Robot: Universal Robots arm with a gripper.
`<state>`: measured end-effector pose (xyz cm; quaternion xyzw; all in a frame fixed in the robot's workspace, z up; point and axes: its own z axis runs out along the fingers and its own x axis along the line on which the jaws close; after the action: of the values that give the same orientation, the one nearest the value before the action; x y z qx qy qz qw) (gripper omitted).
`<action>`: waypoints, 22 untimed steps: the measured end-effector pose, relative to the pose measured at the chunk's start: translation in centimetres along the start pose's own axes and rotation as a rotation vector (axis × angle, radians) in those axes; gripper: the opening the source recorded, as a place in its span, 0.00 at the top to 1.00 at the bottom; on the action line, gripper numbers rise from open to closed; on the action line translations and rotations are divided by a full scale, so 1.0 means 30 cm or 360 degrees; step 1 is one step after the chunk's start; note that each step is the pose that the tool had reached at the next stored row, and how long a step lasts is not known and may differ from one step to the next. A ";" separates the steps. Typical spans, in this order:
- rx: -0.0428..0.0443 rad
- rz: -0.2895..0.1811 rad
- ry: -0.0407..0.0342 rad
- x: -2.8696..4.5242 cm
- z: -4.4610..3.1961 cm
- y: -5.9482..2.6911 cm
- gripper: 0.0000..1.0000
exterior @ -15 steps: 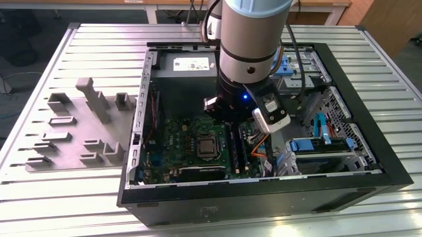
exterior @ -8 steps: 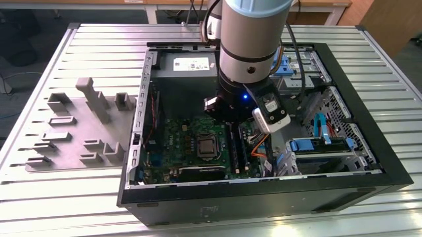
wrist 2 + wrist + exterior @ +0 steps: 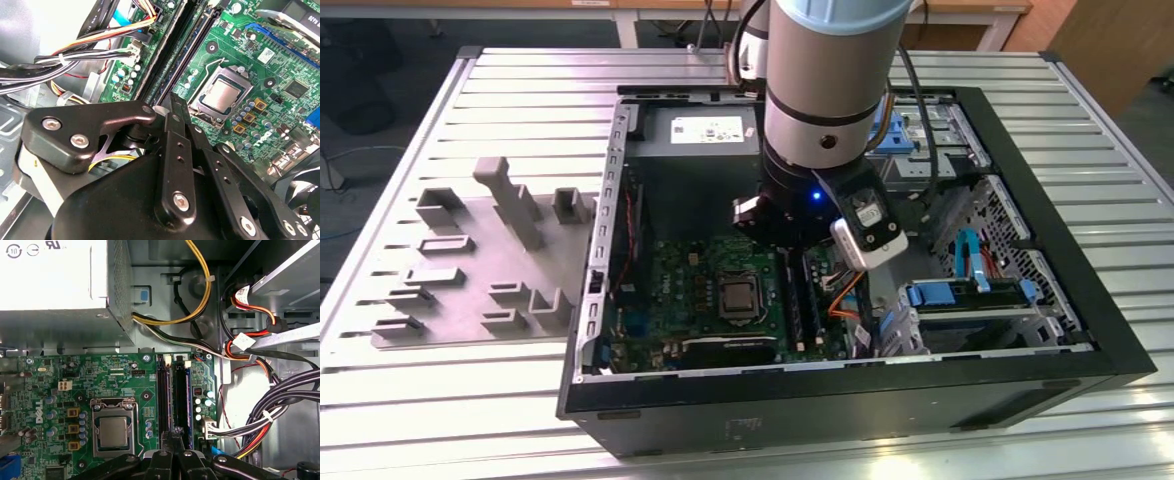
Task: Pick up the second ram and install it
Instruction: 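Press down the second ram until it locks into place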
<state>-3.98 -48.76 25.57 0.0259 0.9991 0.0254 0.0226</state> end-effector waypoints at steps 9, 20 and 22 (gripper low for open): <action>-0.0002 0.0000 0.0000 0.002 0.004 0.032 0.89; -0.0008 0.0000 0.0000 0.001 0.031 0.078 0.89; -0.0010 0.0001 0.0000 -0.002 0.036 0.078 0.89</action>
<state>-3.76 -46.36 24.61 0.0260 0.9990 0.0287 0.0225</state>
